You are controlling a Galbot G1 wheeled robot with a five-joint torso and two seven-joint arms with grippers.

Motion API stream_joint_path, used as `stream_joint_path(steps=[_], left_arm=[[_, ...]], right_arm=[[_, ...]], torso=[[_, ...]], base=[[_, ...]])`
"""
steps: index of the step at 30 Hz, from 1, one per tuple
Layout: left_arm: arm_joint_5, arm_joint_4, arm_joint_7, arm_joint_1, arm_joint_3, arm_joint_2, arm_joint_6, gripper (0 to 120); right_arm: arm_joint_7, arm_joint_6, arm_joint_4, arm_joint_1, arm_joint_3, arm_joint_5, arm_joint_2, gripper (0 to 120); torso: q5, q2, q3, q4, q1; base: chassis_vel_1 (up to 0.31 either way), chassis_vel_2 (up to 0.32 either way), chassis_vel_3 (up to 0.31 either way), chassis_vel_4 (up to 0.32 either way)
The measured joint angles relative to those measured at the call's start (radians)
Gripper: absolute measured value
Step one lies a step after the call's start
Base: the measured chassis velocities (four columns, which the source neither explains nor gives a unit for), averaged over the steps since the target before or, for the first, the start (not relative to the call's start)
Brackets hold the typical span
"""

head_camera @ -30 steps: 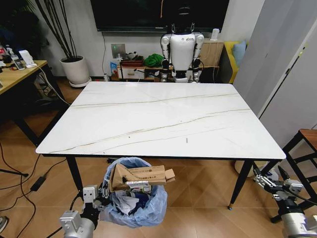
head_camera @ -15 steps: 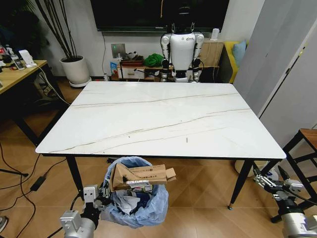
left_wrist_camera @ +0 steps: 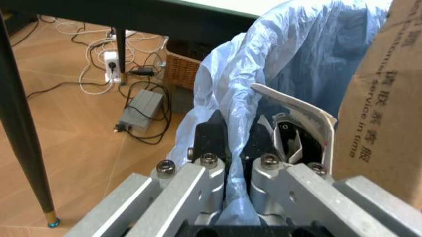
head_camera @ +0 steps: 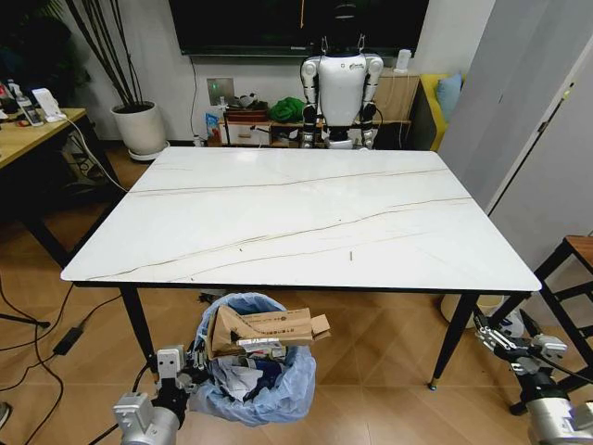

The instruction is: Pick up the trash bin and place the trash from the table into it.

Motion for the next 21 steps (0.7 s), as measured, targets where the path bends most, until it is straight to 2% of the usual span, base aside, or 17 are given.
stream_joint_path(steps=[21], left_arm=[[0.001, 0.015, -0.001, -0.006, 0.01, -0.01, 0.005, 0]], right_arm=[[0.0, 0.0, 0.0, 0.0, 0.0, 0.0, 0.0, 100]], torso=[[0.0, -0.109, -0.061, 0.0001, -0.048]], base=[[0.0, 0.0, 0.0, 0.0]])
